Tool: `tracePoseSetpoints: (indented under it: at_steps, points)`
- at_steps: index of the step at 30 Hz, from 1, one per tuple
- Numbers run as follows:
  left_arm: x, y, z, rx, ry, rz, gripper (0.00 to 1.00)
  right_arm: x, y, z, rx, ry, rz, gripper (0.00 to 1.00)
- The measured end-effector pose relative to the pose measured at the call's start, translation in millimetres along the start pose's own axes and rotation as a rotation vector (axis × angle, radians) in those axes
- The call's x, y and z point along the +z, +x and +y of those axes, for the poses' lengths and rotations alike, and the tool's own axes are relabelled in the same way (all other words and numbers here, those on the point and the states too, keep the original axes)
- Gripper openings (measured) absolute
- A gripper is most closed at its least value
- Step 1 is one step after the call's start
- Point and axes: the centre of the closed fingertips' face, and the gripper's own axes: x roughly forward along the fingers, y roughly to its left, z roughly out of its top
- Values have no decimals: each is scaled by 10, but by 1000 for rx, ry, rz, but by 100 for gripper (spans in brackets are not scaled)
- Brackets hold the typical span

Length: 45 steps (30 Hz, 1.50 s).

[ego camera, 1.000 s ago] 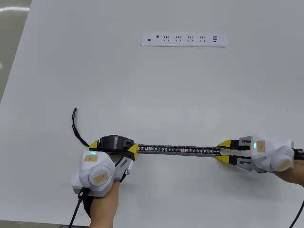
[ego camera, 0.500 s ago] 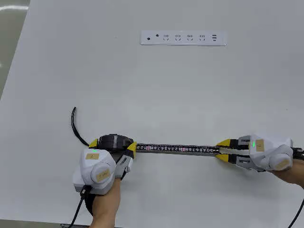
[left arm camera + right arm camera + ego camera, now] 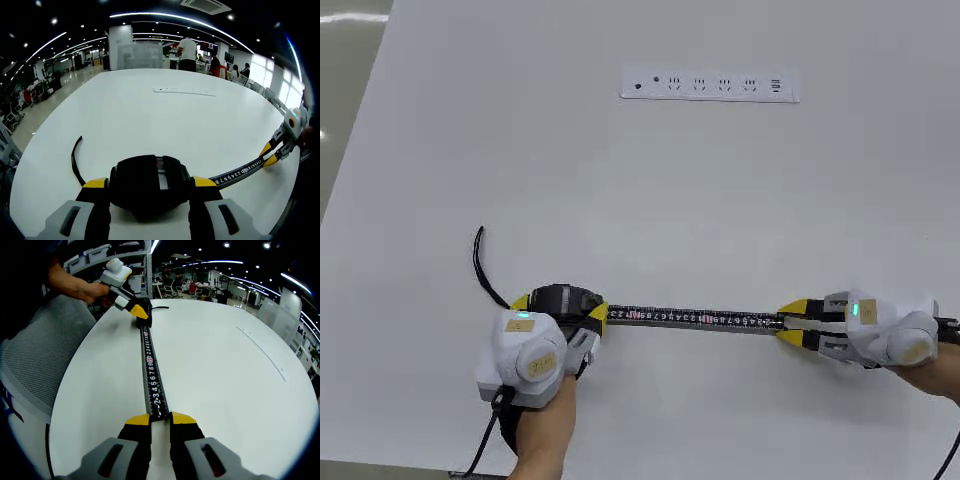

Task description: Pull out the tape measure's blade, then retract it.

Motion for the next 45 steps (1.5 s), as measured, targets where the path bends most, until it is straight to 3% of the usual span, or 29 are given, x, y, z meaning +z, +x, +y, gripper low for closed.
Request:
tracePoseSetpoints:
  at_steps: [20,45]
  points:
    - [-5,-3,0,-17,-14,1,59,-7,6,-6,2,-12,19,11]
    - [-6,-17,8,-42,-29,17,59,89,51,4,6,-14,-1,11]
